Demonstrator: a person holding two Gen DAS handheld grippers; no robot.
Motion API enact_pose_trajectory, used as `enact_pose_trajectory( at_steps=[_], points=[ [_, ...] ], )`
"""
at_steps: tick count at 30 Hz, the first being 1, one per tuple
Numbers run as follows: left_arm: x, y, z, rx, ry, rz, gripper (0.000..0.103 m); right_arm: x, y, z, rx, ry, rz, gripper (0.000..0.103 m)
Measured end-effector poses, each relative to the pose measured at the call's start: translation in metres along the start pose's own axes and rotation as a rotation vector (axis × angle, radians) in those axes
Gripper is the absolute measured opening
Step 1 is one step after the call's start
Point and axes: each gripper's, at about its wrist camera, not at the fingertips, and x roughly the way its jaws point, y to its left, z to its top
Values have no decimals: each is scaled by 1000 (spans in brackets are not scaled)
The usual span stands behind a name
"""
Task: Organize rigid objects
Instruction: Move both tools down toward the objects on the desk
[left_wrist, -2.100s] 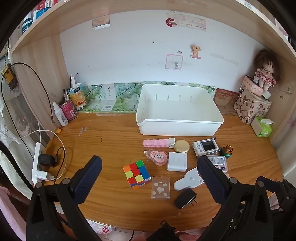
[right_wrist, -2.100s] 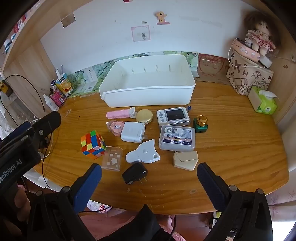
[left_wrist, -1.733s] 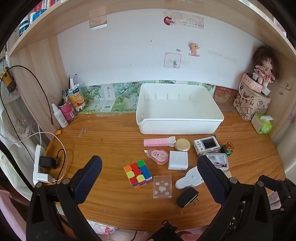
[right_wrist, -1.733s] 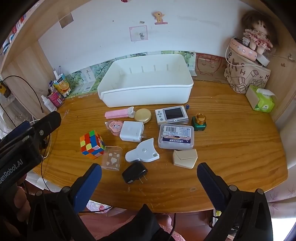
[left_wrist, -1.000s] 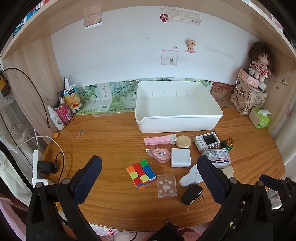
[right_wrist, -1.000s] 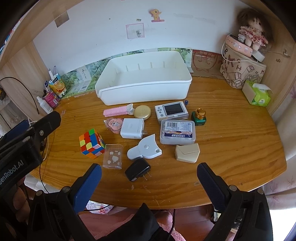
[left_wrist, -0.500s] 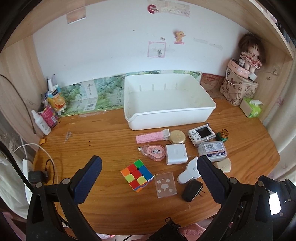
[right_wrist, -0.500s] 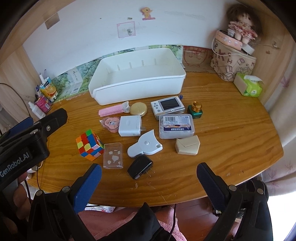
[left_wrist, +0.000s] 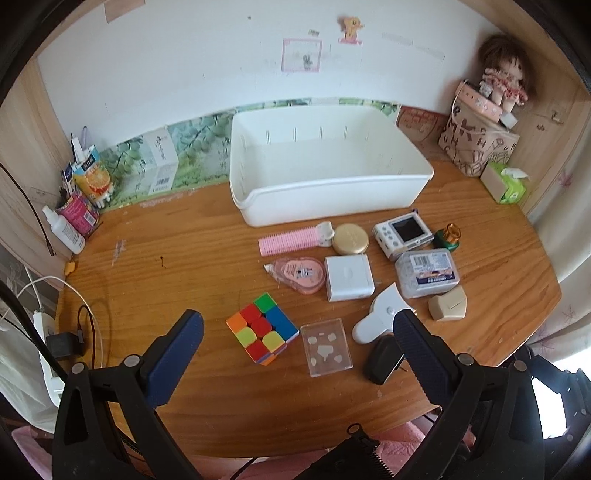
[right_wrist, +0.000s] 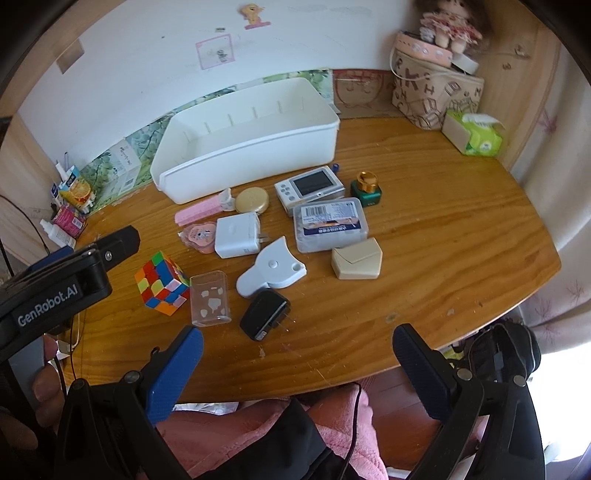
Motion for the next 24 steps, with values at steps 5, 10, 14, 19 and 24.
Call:
enact_pose_trajectory(
  at_steps=[5, 10, 14, 19, 24],
  points=[
    [8, -7, 2, -12, 42, 24, 102, 7, -15, 3, 20, 22, 15, 103],
    [18, -18, 5, -38, 83, 45, 102, 14, -34, 13, 26, 57, 30, 103],
    [25, -26, 8, -83, 119, 51, 102, 22, -51, 24, 15, 93, 45, 103],
    [32, -41, 7, -134, 156, 66, 102, 33, -69, 40, -24, 140, 66, 103],
    [45, -50, 5, -208, 215, 80, 102, 50, -82, 52, -81, 210, 95, 103]
  ],
)
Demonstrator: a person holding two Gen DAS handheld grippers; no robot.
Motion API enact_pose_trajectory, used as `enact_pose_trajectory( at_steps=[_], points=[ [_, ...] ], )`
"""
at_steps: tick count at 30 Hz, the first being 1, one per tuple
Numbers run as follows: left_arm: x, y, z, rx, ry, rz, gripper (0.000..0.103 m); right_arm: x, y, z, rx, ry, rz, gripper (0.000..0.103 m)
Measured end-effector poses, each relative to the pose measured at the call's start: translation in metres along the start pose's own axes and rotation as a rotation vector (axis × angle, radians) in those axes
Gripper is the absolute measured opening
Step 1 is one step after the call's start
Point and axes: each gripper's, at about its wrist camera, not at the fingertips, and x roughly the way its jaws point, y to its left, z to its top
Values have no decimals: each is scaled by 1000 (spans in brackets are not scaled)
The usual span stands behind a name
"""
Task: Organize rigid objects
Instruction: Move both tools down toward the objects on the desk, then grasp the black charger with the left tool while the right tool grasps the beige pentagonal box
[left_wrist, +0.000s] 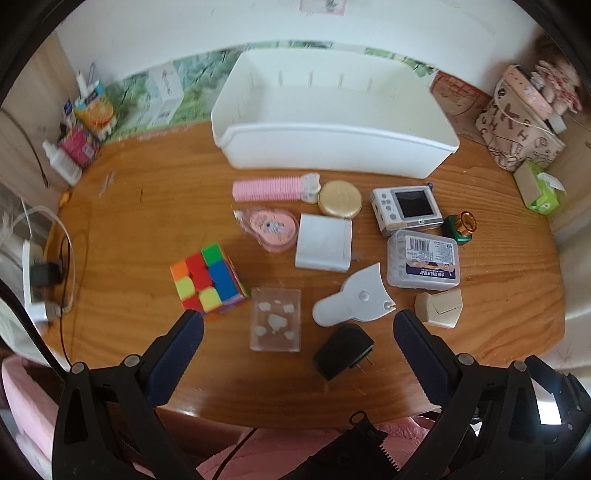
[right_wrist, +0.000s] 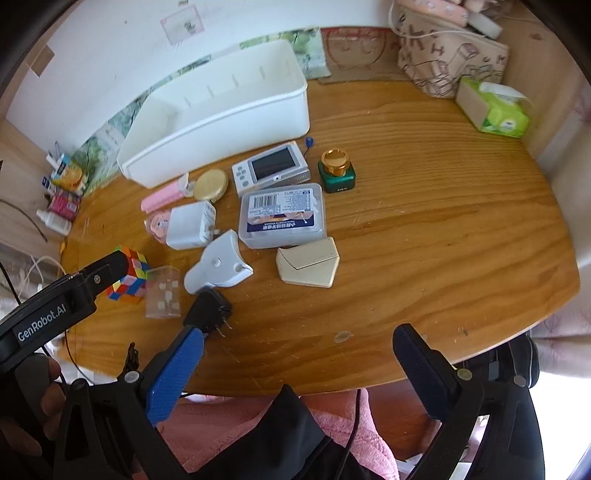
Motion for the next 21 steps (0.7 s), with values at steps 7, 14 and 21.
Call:
enact_pose_trajectory(
  at_steps=[7, 14, 21],
  points=[
    [21, -7, -4, -143, 99, -24, 102, 20, -10, 20, -114, 108, 8, 103],
    [47, -13, -12, -300, 201, -34, 102, 44, -9, 41, -281, 209, 3, 103],
    [75, -20, -25, -450, 294, -45, 101, 68, -16, 58, -380, 312, 27, 97]
  ],
)
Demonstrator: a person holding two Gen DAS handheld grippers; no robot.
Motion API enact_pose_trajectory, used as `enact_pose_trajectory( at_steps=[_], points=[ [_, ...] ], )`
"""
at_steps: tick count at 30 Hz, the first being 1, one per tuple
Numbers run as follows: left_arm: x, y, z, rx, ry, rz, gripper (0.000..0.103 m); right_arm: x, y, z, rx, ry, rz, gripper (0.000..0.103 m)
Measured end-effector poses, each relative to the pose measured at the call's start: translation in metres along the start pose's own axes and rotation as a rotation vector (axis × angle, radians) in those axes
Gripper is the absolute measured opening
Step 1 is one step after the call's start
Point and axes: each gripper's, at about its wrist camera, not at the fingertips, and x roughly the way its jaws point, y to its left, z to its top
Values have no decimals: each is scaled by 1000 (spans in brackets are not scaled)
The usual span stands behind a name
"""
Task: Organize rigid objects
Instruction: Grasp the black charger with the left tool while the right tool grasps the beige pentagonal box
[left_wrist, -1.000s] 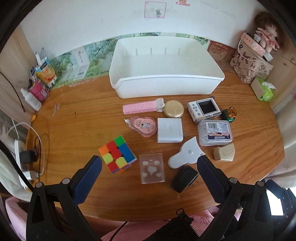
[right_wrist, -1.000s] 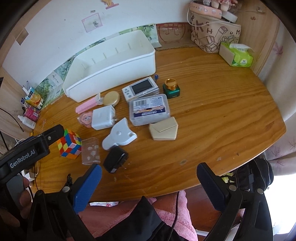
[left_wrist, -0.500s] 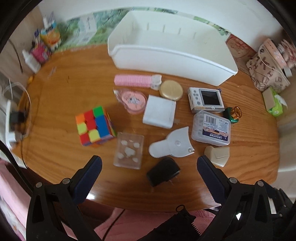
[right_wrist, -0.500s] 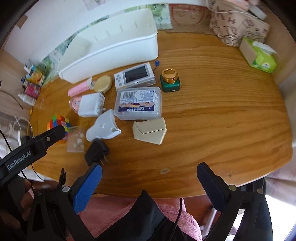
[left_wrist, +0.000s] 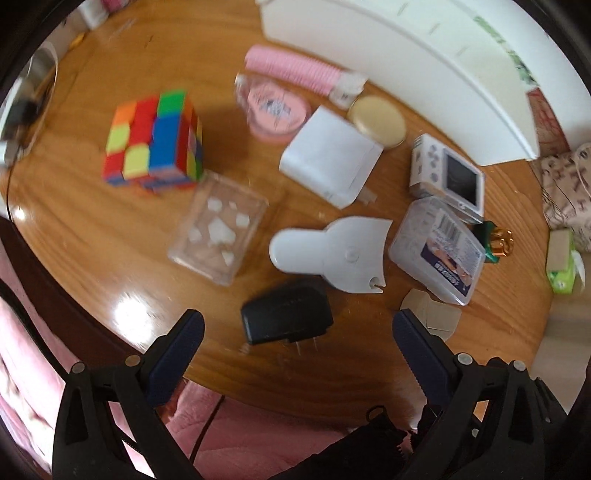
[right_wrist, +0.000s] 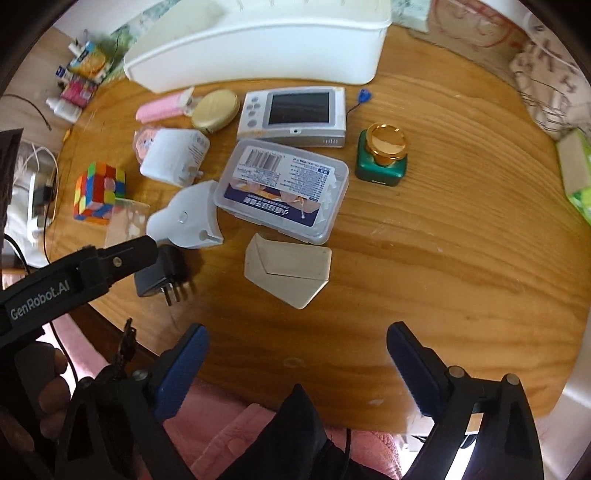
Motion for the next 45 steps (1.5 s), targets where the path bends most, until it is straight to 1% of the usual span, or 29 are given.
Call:
enact_pose_trajectory(
  at_steps=[4, 10, 15, 16, 17, 18, 22, 24, 26, 28, 29, 30, 32, 37, 42, 44, 45],
  points=[
    [14, -2, -6, -61, 34, 4, 99, 12, -10, 9, -21, 57, 34, 97],
    [28, -5, -14, -108, 67, 23, 98, 29, -19, 22, -31, 142, 103, 97],
    [43, -6, -7, -131, 94, 35, 90, 35, -25, 29, -37, 173, 116, 97],
    [47, -5, -7, -135, 99, 36, 89, 36, -26, 30, -38, 177, 115, 93],
    [50, -5, -6, -137, 104, 35, 87, 41, -18, 44, -38, 181, 109, 91],
    [53, -7, -6, -138, 107, 33, 86, 43, -16, 46, -41, 184, 106, 89],
    [65, -14, 1, -141, 108, 34, 85, 52, -9, 52, -57, 203, 94, 89],
    [68, -13, 3, -144, 111, 29, 78, 59, -7, 60, -52, 204, 82, 89],
    [72, -12, 7, -148, 120, 27, 73, 60, -8, 65, -45, 202, 74, 89],
    [68, -12, 8, -154, 127, 27, 72, 62, -9, 67, -44, 202, 63, 88],
    [69, -10, 8, -158, 129, 24, 69, 70, 1, 70, -44, 201, 58, 88],
    [70, -9, 7, -162, 132, 23, 66, 72, 2, 73, -46, 198, 53, 88],
    [72, -5, 7, -166, 132, 15, 66, 81, 13, 81, -48, 192, 44, 88],
    [75, 3, 6, -169, 129, 3, 66, 89, 22, 90, -67, 187, 6, 88],
    [73, 5, 2, -169, 128, -3, 66, 87, 33, 92, -88, 177, -21, 88],
    [72, 7, -1, -168, 125, -4, 66, 88, 38, 95, -93, 172, -35, 86],
    [71, 6, -1, -168, 124, -4, 66, 90, 39, 96, -94, 167, -45, 83]
  ],
)
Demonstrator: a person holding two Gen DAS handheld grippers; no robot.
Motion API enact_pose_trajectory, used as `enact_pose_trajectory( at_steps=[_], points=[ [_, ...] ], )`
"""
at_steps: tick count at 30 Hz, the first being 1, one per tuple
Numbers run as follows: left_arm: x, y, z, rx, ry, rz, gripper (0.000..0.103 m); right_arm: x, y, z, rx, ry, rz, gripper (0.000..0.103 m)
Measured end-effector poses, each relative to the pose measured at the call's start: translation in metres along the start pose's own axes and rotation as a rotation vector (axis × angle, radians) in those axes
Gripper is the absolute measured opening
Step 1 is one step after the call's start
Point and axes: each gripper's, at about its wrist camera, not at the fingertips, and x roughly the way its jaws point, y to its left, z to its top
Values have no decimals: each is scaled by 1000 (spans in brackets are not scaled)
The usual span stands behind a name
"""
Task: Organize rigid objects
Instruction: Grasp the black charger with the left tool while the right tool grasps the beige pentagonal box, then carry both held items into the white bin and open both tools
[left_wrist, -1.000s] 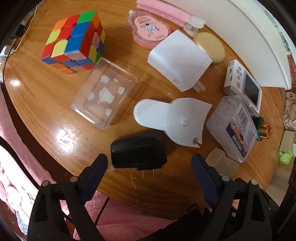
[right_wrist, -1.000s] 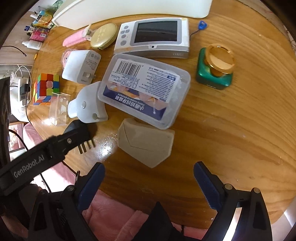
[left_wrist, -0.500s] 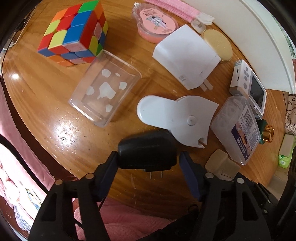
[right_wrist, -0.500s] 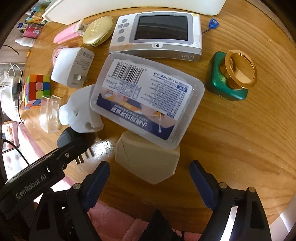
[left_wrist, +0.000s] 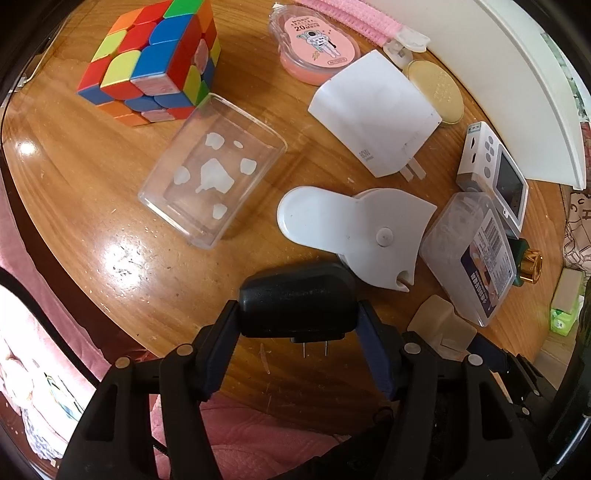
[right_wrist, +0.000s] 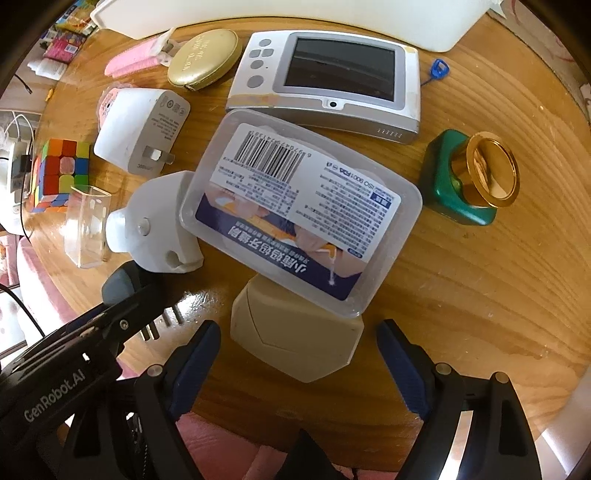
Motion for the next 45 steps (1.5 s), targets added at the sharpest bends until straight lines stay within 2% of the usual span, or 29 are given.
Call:
enact_pose_trajectory(
  at_steps=[6, 12, 21, 28, 32, 37, 45],
  points=[
    [-9, 4, -6, 2, -13, -2, 66, 2, 8, 7, 5, -33, -44, 66],
    [-18, 10, -9, 14, -24, -3, 66, 5, 7, 11, 19, -41, -42, 66],
    [-37, 16, -13, 77, -59, 12, 66, 3, 12, -18, 68, -38, -16, 66],
    [-69, 16, -12, 160, -107, 24, 66, 9, 10, -37, 148, -45, 0, 66],
    [-85, 21, -5, 204, -130, 25, 66, -1, 6, -49, 182, -78, 2, 66],
    [-109, 25, 10, 278, -169, 30, 66, -15, 26, -58, 222, -138, -3, 66],
    [-162, 28, 25, 412, -309, 21, 66, -44, 51, -75, 294, -285, -28, 66]
  ],
)
